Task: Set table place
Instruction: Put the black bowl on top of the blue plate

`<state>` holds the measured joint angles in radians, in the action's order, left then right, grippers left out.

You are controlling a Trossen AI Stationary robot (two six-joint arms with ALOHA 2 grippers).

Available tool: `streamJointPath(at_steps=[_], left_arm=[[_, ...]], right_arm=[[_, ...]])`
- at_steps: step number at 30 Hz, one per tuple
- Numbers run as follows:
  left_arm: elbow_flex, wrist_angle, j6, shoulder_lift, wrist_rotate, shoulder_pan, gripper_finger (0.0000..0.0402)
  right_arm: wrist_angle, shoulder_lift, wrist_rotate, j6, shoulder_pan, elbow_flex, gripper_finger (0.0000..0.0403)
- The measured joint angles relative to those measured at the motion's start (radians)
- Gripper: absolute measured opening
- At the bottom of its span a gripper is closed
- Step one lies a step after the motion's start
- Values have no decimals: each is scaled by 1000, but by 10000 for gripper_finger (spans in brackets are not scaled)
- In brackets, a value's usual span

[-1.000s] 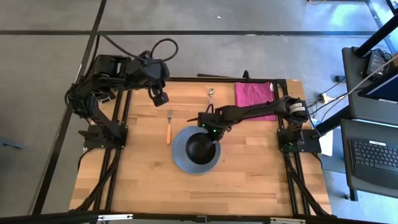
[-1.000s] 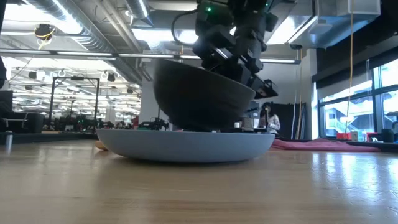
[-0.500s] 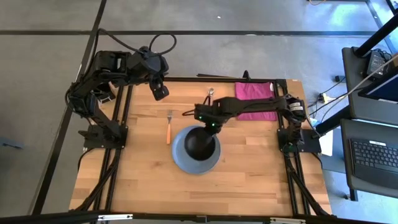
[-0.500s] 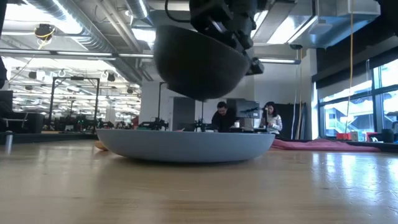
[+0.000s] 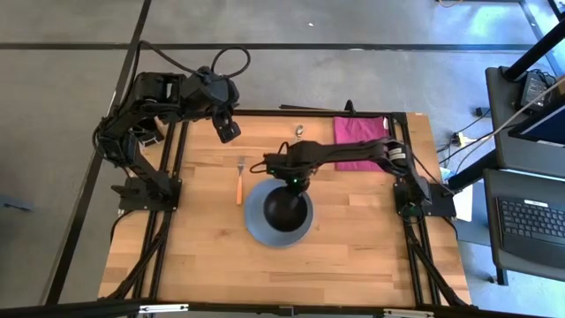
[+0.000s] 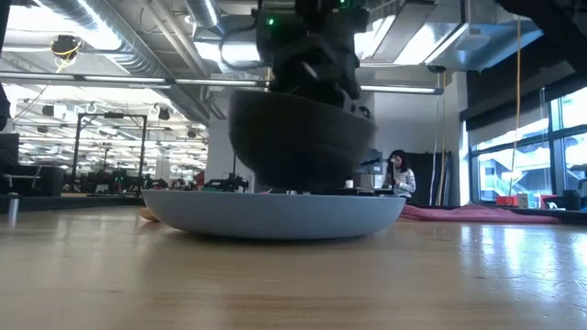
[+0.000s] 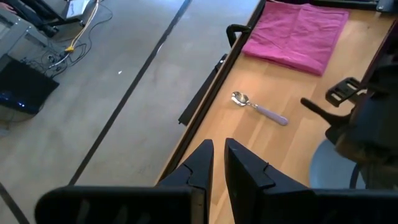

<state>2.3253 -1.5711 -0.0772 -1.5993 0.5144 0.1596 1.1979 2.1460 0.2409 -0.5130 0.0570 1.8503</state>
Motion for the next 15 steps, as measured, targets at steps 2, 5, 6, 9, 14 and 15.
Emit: streamJointPath(at_steps=[2, 5, 6, 9, 14, 15], left_arm=[[0, 0, 0, 0, 0, 0, 33], [0, 0, 0, 0, 0, 0, 33], [0, 0, 0, 0, 0, 0, 33], [0, 0, 0, 0, 0, 0, 33], [0, 0, -1, 0, 0, 0, 33], [0, 0, -1, 0, 0, 0, 33]], right_arm=[[2, 13, 10, 11, 0, 0, 9], [1, 25, 12, 24, 0, 0, 9], [-2, 30, 13, 25, 0, 0, 9], [-4, 50, 14, 26, 0, 0, 10], [-11, 84, 24, 27, 0, 0, 11], [-13, 84, 24, 28, 0, 0, 13]])
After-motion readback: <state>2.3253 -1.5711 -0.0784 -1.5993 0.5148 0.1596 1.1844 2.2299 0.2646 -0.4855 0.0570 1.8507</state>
